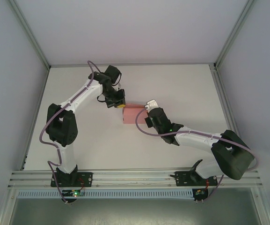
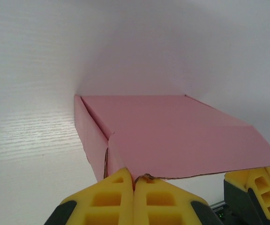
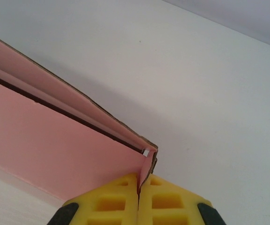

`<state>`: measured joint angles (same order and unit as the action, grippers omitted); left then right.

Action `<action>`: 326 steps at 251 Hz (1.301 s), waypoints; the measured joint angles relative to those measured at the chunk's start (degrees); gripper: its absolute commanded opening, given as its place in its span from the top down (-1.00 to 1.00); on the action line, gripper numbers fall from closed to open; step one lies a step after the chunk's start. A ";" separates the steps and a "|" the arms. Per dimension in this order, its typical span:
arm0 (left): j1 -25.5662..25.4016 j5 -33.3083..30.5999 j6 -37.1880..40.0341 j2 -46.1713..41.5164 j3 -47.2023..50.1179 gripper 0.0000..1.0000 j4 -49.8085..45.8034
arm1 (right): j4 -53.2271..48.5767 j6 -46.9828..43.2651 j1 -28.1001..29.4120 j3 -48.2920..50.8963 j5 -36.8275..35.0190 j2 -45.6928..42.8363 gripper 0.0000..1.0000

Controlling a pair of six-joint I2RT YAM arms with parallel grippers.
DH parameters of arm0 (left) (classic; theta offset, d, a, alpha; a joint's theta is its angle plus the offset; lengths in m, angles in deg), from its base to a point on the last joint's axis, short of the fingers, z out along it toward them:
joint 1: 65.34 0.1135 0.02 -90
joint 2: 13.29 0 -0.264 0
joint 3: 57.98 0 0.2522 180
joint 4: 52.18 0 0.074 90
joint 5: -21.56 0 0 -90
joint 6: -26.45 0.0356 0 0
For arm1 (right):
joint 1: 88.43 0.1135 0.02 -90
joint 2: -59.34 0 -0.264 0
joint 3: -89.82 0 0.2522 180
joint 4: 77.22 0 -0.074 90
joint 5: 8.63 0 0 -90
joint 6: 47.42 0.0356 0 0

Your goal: Assemble paper box

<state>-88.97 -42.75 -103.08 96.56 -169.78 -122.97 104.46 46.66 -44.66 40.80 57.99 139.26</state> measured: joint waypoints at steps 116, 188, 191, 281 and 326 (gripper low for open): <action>-3.30 -7.48 14.36 -5.07 8.20 1.00 5.64 | -0.42 -0.07 0.00 -0.15 -0.13 0.07 1.00; -6.78 -11.89 18.62 -11.08 22.18 1.00 15.50 | 9.92 -1.49 -0.28 6.99 3.32 -2.78 0.86; -6.80 -12.02 18.64 -11.26 22.47 1.00 15.87 | 10.29 -1.49 -0.46 7.32 3.80 -2.99 0.83; -7.17 -12.31 19.23 -10.25 22.38 1.00 23.61 | 1.49 -1.27 -9.25 10.58 24.37 -14.86 -0.71; -7.28 -12.26 19.23 -10.12 22.38 1.00 24.44 | -1.22 1.55 -14.05 10.19 30.42 -20.20 -0.96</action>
<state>-96.25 -55.01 -83.85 86.44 -147.40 -98.54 103.24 48.21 -58.71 50.98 88.42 119.07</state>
